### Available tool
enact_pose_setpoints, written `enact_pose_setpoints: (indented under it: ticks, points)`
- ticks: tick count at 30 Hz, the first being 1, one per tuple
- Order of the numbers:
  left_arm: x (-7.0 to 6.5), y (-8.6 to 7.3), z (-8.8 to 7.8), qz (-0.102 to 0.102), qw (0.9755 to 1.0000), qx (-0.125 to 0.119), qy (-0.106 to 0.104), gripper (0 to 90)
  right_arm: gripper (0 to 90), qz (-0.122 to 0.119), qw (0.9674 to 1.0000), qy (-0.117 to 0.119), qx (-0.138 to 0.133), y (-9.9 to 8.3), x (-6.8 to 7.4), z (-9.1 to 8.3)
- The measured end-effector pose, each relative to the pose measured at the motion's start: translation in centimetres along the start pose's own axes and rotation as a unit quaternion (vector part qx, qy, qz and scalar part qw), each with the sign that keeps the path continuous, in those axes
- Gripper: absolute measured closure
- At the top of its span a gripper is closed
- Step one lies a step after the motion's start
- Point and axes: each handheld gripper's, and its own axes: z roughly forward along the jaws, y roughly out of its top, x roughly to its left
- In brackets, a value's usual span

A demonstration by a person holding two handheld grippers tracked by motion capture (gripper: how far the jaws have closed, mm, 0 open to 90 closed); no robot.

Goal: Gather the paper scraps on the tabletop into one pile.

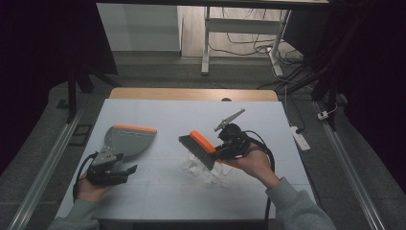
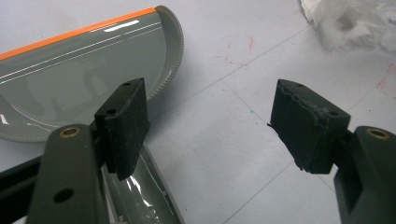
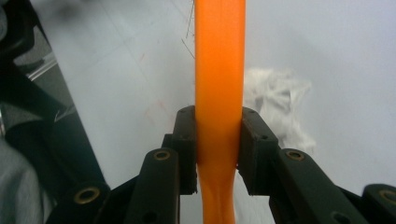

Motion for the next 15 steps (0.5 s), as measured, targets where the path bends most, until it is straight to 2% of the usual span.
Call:
enact_pose_setpoints:
  ticks: [9,15]
  points:
    - [0.0,0.0,0.1,0.0,1.0,0.002,0.0,28.5,70.8,-0.01,0.9989,0.014,0.043,-3.9,-0.7,-0.4]
    - [-0.1,0.0,0.2,0.001,1.0,0.004,0.001,28.5,70.8,-0.053,0.9943,0.028,0.089,-6.1,-0.3,0.1]
